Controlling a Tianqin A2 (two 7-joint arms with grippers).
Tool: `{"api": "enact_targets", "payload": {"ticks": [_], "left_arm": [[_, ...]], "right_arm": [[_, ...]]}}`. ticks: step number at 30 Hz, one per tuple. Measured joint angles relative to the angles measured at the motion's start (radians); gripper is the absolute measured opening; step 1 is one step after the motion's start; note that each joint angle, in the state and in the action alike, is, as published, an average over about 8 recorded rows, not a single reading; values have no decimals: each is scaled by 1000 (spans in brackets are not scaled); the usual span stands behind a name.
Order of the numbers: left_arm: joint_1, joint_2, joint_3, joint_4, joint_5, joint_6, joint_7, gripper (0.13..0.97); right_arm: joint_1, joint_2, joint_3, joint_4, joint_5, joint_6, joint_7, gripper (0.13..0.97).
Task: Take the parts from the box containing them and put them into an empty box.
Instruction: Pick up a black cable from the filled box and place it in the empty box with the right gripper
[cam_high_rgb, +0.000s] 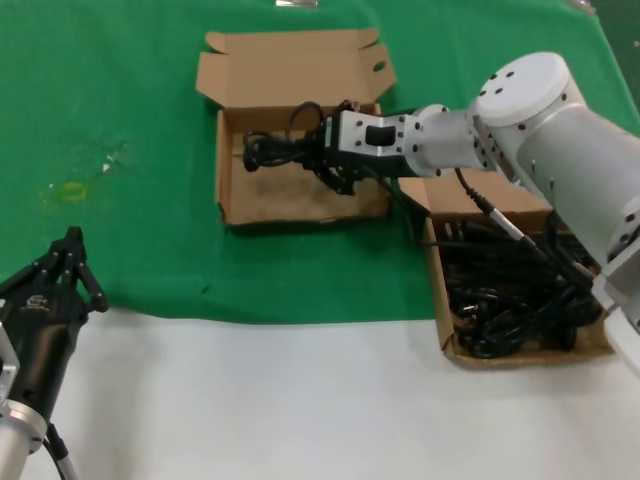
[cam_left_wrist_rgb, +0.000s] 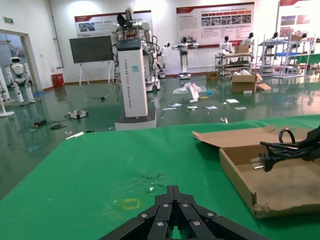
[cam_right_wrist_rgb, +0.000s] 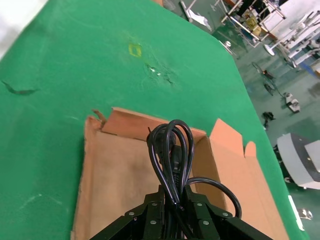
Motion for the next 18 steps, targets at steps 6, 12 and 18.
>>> {"api": "enact_targets", "payload": {"ticks": [6,12,18], "left_arm": [[0,0,0,0,0,0,0,144],[0,0,0,0,0,0,0,144],[0,0,0,0,0,0,0,144]], "right_arm": [[-6,0,-83,-1,107,35,-37,225],[-9,0,-126,-6,175,47,-71,274],[-9,0,-144,-12,216,51,-97,303]]}}
